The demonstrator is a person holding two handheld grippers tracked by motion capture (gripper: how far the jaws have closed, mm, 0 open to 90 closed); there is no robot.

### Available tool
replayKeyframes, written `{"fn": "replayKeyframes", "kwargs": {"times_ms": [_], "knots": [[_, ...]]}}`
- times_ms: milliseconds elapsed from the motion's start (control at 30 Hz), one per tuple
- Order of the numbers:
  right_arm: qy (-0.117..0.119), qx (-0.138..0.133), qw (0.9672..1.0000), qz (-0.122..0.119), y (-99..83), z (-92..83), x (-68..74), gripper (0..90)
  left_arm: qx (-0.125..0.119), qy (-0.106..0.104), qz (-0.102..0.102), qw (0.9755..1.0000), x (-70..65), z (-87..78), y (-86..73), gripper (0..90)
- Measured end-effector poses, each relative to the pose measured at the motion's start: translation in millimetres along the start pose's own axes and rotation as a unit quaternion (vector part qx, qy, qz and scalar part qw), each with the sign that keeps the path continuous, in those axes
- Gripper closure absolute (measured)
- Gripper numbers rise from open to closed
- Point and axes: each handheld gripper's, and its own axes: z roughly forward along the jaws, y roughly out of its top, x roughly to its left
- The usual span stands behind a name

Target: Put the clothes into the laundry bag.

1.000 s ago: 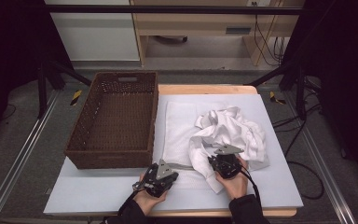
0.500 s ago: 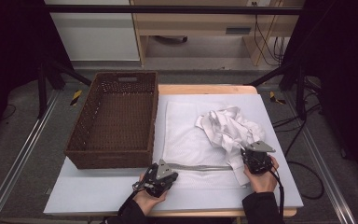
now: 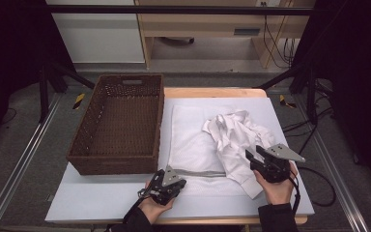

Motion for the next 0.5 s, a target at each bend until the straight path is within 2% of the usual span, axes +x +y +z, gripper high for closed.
{"fn": "replayKeyframes", "kwargs": {"times_ms": [67, 100, 133, 200, 267, 367, 433, 500], "knots": [[0.040, -0.011, 0.9991, -0.009, 6.2, -1.1, 18.2, 56.6, 0.002, 0.000, 0.001, 1.0000, -0.9, 1.5, 0.5, 90.0], [0.066, -0.010, 0.9976, -0.018, 7.3, 3.3, 29.5, 57.6, 0.003, -0.001, 0.001, 1.0000, -1.0, 1.9, 0.5, 90.0], [0.081, -0.007, 0.9964, -0.024, 6.8, 7.6, 36.5, 58.6, 0.005, -0.002, 0.002, 1.0000, -1.0, 2.4, 0.5, 90.0], [0.116, 0.012, 0.9926, -0.036, 2.8, 21.1, 53.9, 61.2, 0.009, -0.002, 0.003, 1.0000, -1.2, 3.4, 0.0, 90.0], [0.141, 0.048, 0.9877, -0.047, -6.8, 41.5, 74.5, 65.1, 0.009, -0.002, 0.003, 0.9999, -1.3, 3.8, -0.2, 90.0], [0.154, 0.088, 0.9812, -0.075, -21.3, 64.7, 94.4, 71.1, 0.010, -0.003, 0.006, 0.9999, -1.1, 3.7, -0.3, 90.0], [0.145, 0.110, 0.9792, -0.090, -29.2, 76.8, 97.4, 72.8, 0.011, -0.003, 0.006, 0.9999, -1.1, 3.6, -0.3, 90.0], [0.127, 0.122, 0.9801, -0.090, -34.2, 83.3, 94.4, 73.1, 0.009, -0.003, 0.006, 0.9999, -1.5, 3.7, -0.6, 90.0]]}}
